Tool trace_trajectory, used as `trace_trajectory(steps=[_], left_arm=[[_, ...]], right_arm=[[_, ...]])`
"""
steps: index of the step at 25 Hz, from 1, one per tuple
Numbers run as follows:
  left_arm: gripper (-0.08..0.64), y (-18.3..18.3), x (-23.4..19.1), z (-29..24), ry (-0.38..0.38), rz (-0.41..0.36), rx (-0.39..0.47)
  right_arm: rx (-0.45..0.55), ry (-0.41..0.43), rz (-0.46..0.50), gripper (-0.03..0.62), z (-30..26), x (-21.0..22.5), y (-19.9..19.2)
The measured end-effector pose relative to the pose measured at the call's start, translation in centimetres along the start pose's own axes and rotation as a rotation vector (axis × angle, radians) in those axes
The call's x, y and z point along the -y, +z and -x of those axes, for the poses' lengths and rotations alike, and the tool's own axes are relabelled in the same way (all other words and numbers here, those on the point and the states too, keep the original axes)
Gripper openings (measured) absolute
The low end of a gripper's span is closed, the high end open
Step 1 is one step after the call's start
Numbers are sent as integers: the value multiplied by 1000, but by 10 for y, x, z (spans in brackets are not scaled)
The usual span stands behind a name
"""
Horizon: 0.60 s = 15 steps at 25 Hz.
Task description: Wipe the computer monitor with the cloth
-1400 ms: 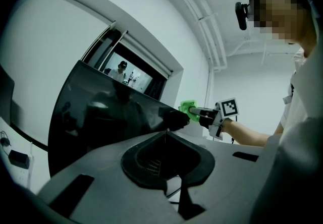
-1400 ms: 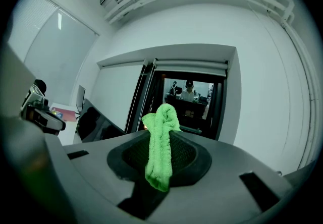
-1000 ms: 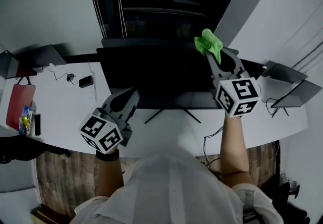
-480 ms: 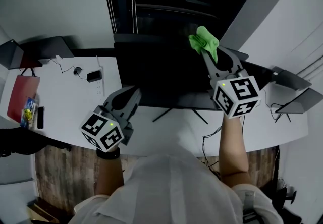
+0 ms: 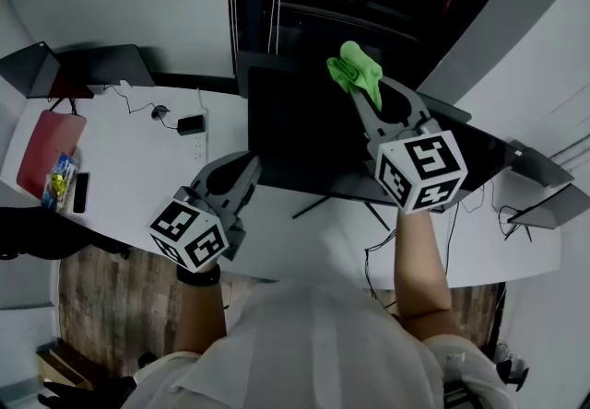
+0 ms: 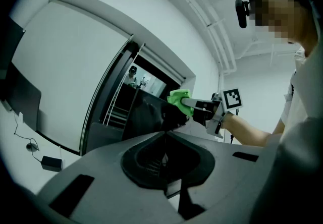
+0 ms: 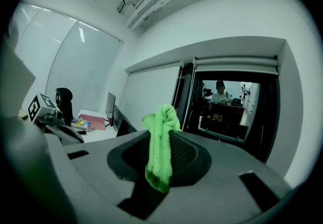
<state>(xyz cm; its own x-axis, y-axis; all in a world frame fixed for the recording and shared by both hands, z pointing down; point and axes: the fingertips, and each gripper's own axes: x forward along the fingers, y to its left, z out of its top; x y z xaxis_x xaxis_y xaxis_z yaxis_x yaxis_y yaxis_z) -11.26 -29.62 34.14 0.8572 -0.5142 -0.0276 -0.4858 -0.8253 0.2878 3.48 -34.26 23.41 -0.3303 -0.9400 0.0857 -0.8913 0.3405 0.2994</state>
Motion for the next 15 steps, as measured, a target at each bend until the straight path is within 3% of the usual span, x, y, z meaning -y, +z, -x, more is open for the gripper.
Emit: trace_trajectory(steps=[15], left_arm=[[17, 0, -19, 51, 123, 16, 27]], right_arm=[[32, 181, 60, 77, -68, -89, 30]])
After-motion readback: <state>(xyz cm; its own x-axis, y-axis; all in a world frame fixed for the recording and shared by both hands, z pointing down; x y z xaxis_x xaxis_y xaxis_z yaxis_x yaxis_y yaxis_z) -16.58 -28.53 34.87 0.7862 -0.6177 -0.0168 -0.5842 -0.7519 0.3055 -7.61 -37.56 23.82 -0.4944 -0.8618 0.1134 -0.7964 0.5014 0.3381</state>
